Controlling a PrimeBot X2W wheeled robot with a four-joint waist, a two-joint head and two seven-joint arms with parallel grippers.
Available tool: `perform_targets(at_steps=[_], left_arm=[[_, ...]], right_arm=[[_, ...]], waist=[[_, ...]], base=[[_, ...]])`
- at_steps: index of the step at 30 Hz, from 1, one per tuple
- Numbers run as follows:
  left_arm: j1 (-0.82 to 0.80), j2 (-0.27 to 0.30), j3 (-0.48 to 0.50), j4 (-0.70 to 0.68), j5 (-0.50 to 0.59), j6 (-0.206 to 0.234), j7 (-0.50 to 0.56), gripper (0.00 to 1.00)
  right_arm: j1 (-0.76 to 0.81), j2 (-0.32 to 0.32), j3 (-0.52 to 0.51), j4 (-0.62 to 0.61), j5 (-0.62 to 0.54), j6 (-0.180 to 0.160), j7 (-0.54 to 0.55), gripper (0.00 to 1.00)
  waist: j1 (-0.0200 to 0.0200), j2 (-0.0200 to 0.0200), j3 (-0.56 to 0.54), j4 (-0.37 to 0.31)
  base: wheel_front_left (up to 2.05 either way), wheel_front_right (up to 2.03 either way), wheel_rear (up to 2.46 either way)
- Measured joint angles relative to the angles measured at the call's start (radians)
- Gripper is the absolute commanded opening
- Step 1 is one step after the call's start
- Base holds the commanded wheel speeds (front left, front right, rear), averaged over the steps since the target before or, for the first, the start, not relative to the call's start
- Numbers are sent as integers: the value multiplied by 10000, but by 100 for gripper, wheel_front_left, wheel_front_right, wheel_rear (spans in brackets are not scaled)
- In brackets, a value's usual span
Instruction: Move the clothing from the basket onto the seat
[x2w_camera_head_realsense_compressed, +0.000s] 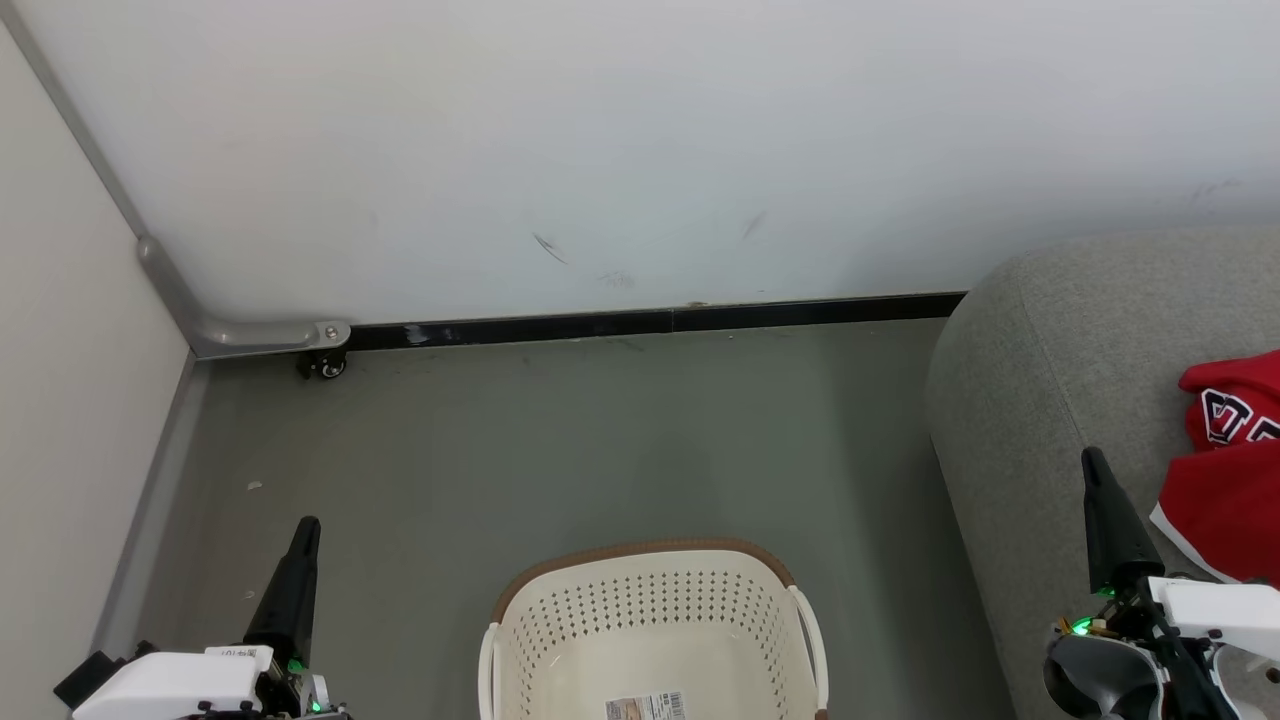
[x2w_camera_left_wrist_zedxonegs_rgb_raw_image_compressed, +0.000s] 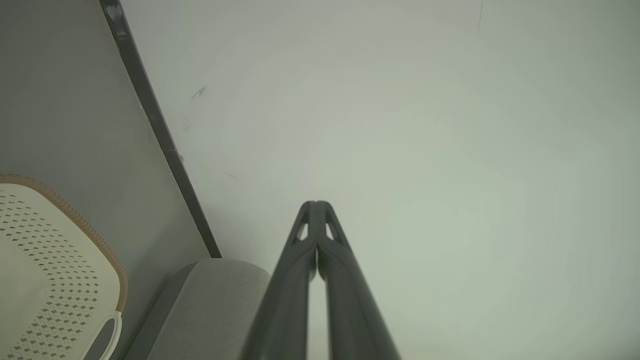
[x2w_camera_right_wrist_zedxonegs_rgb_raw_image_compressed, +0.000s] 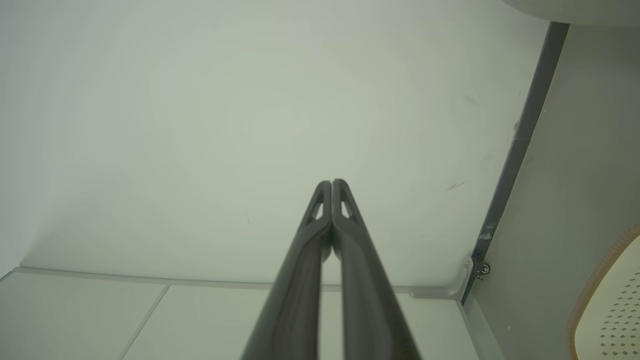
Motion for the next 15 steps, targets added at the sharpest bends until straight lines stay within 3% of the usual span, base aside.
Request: perform_targets(at_steps=[15], left_arm=[[-18,-6,6,36,0,-12,0,0]], right_arm=[[-1,2,-12,2,-2,0,0,0]], waist=[[0,0,-1,0]], base=[[0,0,0]])
